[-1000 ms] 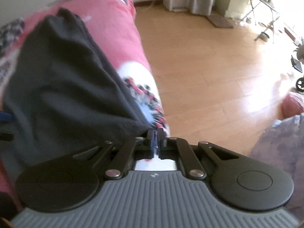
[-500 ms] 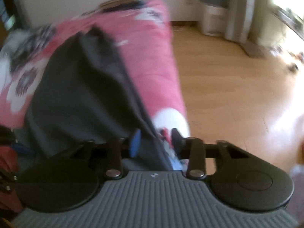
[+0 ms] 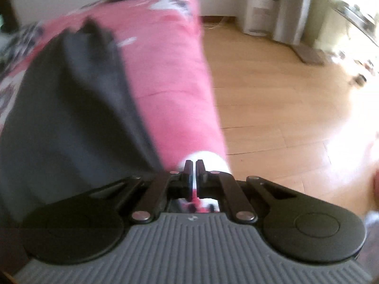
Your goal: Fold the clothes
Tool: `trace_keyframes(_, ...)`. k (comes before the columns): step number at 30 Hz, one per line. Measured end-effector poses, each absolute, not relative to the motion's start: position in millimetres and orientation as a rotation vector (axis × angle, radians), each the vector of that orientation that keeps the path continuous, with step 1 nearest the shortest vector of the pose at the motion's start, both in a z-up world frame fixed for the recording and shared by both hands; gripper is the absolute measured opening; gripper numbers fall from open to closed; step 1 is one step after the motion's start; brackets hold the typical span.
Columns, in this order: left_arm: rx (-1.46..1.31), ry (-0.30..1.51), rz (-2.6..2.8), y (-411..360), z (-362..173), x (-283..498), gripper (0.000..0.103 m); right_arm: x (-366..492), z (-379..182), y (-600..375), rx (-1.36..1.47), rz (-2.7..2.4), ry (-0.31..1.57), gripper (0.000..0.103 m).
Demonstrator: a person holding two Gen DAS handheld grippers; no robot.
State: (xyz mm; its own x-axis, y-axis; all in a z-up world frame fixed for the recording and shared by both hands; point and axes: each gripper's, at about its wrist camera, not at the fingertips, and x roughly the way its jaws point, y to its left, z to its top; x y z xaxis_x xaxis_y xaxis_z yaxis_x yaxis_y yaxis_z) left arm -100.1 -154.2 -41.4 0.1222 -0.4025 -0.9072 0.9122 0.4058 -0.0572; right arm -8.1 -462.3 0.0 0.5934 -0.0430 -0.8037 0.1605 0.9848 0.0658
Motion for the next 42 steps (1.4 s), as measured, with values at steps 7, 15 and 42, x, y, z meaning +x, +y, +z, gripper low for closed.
trace_keyframes(7, 0.612, 1.035, -1.067, -155, -43, -102, 0.067, 19, 28, -416, 0.048, 0.189, 0.802, 0.004)
trace_keyframes(15, 0.621, 1.025, -1.074, -147, -42, -102, 0.067, 69, 1, -437, 0.049, -0.062, 0.84, 0.007)
trace_keyframes(42, 0.496, 1.176, -1.121, -120, -34, -123, 0.067, -51, 38, -340, -0.272, 0.642, 0.985, 0.008)
